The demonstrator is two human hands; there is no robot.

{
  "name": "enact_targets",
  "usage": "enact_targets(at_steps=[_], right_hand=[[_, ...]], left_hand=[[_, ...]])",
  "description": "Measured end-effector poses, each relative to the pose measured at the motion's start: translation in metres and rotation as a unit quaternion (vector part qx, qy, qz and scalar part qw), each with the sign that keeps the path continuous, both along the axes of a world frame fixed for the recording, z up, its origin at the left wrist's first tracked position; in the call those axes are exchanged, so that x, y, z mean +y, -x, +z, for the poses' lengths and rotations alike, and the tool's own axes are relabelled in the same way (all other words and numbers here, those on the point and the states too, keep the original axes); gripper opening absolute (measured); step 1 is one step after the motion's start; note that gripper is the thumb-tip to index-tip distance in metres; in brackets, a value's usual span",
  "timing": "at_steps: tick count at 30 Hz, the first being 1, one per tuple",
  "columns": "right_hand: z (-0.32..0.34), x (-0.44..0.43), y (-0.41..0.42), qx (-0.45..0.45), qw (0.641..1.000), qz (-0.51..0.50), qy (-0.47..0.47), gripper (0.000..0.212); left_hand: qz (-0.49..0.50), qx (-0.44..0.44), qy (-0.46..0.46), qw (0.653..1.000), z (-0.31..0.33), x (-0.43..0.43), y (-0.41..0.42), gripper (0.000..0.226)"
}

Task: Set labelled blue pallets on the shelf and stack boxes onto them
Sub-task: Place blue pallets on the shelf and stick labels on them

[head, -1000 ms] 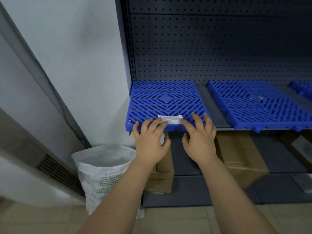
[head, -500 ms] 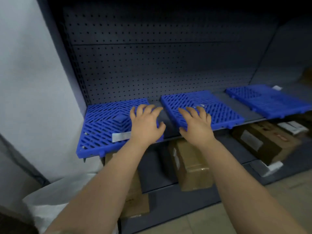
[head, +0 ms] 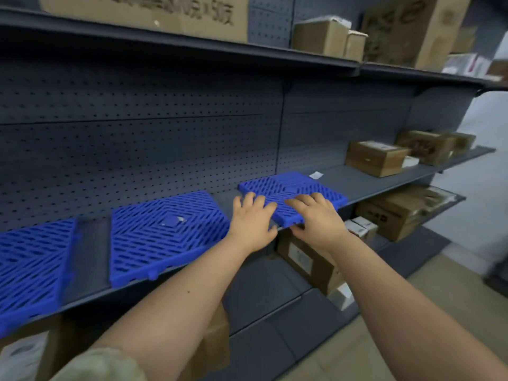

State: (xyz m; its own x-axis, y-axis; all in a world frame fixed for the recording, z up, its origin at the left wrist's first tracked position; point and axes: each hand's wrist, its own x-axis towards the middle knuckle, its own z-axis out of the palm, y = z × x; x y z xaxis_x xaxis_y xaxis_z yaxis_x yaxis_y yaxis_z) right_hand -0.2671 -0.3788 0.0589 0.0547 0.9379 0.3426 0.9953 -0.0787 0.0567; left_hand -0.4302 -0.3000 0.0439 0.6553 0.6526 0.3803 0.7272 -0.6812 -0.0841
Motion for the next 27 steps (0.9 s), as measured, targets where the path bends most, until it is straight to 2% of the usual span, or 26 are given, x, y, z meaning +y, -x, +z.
enact_targets(at_steps=[6,10,20,27], right_hand=[[0.018,0.017,-0.126,-0.007,0.999,-0.028,-0.027,0.065],[-0.001,0.047,-0.189,0.003,0.999,-0.038,-0.013,0.063],[-0.005,0.199,-0.322,0.03,0.997,-0.049,0.048,0.061],[-0.009,0.283,-0.397,0.092,0.994,-0.051,0.034,0.055]], left_hand=[[-0.012,0.005,0.0,1.0,0.012,0.027,-0.121,0.058],[-0.008,0.021,0.014,1.0,0.001,0.061,-0.184,0.056],[0.011,0.017,0.067,0.998,-0.013,0.212,-0.319,0.058],[0.046,0.026,0.081,0.995,-0.021,0.285,-0.395,0.055]])
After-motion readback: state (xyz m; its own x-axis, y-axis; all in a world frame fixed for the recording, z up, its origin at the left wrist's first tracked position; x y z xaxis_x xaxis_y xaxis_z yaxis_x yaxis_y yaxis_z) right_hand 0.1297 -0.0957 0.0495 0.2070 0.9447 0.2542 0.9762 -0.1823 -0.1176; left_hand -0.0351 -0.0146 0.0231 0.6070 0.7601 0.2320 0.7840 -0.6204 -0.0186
